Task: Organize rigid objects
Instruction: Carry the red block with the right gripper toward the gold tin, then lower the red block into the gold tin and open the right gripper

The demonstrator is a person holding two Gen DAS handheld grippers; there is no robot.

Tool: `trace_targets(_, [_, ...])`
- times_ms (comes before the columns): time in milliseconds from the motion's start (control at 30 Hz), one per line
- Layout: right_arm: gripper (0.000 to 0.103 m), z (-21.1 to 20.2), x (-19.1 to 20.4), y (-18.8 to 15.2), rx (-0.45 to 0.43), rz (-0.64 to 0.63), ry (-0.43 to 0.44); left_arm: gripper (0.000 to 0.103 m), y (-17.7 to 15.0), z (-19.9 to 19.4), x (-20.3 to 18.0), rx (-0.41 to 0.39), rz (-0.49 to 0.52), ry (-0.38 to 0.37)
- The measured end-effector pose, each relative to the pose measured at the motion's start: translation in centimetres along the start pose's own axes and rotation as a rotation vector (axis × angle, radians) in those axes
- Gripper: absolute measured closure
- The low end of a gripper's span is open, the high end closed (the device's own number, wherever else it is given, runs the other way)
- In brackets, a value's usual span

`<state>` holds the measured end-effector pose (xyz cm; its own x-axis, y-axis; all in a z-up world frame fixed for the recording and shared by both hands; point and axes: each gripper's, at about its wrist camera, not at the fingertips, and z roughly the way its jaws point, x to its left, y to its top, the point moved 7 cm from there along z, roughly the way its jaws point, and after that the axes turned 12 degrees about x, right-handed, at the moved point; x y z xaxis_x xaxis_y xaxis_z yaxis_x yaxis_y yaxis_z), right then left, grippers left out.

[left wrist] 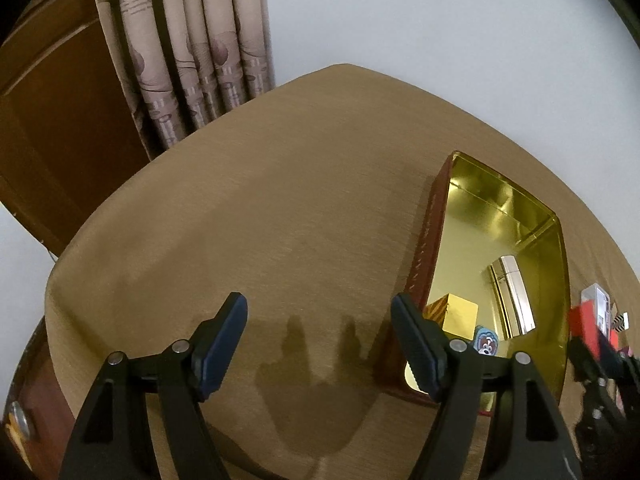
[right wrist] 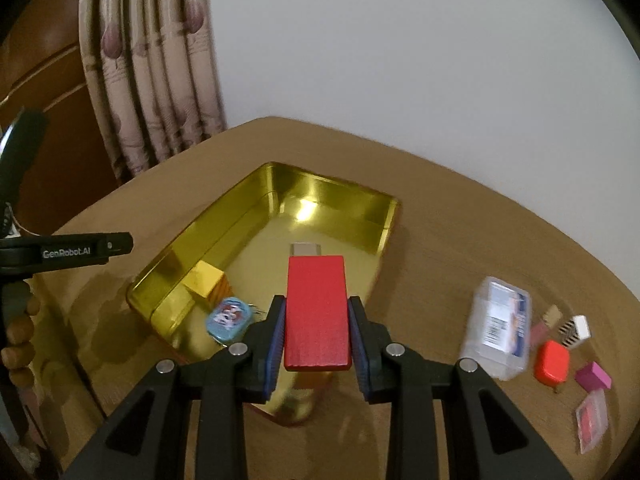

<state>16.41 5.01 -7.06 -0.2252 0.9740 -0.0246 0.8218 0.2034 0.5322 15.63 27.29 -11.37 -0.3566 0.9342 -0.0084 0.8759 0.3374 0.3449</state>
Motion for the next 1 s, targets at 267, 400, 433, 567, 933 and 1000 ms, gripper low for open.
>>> trace_targets(267, [0.073, 3.9, 1.7, 0.1, 0.081, -0.025, 0.007, 0.031, -0.1, 0.2, -0.1, 0.001, 0.009, 0.012])
trace_targets(400, [0.073, 5.0, 1.8, 0.2, 0.096, -0.026, 0.002, 0.031, 0.0, 0.3, 0.0, 0.004, 0.010, 0.012])
trace_targets(433, [0.073, 5.4, 1.8, 0.3, 0.102, -0.026, -0.005, 0.031, 0.0, 0.3, 0.0, 0.005, 0.010, 0.010])
trace_targets(567, [0.073, 6.1, 1.7, 0.4, 0.113, -0.022, -0.013, 0.030, 0.1, 0.4, 0.1, 0.008, 0.011, 0.010])
trace_targets(933, [0.072, 6.8, 1.6, 0.2, 0.127, -0.014, -0.004, 0.029, 0.0, 0.5, 0.1, 0.009, 0.019, 0.022])
trace_targets(1000, [0.072, 6.8, 1.7, 0.2, 0.127, -0.009, -0.002, 0.029, 0.0, 0.6, 0.0, 0.007, 0.021, 0.019])
